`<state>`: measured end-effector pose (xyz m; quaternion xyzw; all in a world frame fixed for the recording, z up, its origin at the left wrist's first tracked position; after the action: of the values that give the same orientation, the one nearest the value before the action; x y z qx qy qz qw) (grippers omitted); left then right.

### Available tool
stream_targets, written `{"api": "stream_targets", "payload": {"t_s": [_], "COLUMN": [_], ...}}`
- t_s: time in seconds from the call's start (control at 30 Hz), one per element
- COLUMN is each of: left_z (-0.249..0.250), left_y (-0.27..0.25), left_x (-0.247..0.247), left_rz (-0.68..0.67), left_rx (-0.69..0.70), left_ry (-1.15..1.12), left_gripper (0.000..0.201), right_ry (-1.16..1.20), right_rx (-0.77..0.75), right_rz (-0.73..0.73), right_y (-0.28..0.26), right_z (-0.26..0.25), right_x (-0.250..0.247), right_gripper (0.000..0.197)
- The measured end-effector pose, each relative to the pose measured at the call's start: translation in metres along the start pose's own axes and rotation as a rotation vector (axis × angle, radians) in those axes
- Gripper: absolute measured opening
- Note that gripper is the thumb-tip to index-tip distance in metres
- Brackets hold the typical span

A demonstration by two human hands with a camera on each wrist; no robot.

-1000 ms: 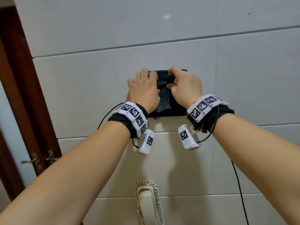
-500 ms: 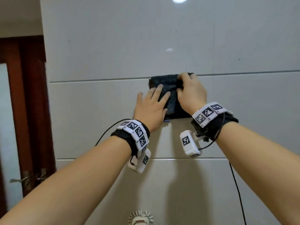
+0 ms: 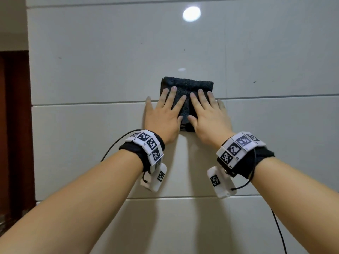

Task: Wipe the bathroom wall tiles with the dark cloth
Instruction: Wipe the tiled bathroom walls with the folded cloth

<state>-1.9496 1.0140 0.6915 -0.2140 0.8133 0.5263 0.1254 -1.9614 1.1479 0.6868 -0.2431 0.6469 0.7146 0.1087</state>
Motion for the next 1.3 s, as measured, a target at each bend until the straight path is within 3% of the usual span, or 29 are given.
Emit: {"api": "stream_targets", "payload": {"t_s": [0.63, 0.9, 1.3], "left_z": [-0.039, -0.058, -0.051], "left_y": [0.085, 0.137, 0.132], "left_x": [-0.040, -0.072, -0.064], "left_rz": [0.001, 0.013, 0.004], "left_rx": [-0.049, -0.092, -0.115], "left_ry": [0.033, 0.008, -0.047], "left_gripper": [0.065, 0.064, 0.062], "right_ry": [-0.046, -0.016, 0.004], "right_rx": [-0.009, 0.056, 0.051], "right_rz": [0.082, 0.039, 0.058], "right_y": [0.093, 0.151, 0.143], "right_z": [0.005, 0.006, 0.010], "right_x": [-0.038, -0.070, -0.062], "right_gripper": [0.067, 0.066, 0.065]}}
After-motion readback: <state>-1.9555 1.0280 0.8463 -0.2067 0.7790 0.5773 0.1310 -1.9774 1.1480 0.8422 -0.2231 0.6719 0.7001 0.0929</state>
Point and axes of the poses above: each hand's wrist, its own y-axis towards the middle knuckle, its own x-axis out of the palm, z = x × y, the point moved 6 cm from there along y, towards the middle knuckle, and after that the axes turned 7 degrees about x, right-handed, at the moved point
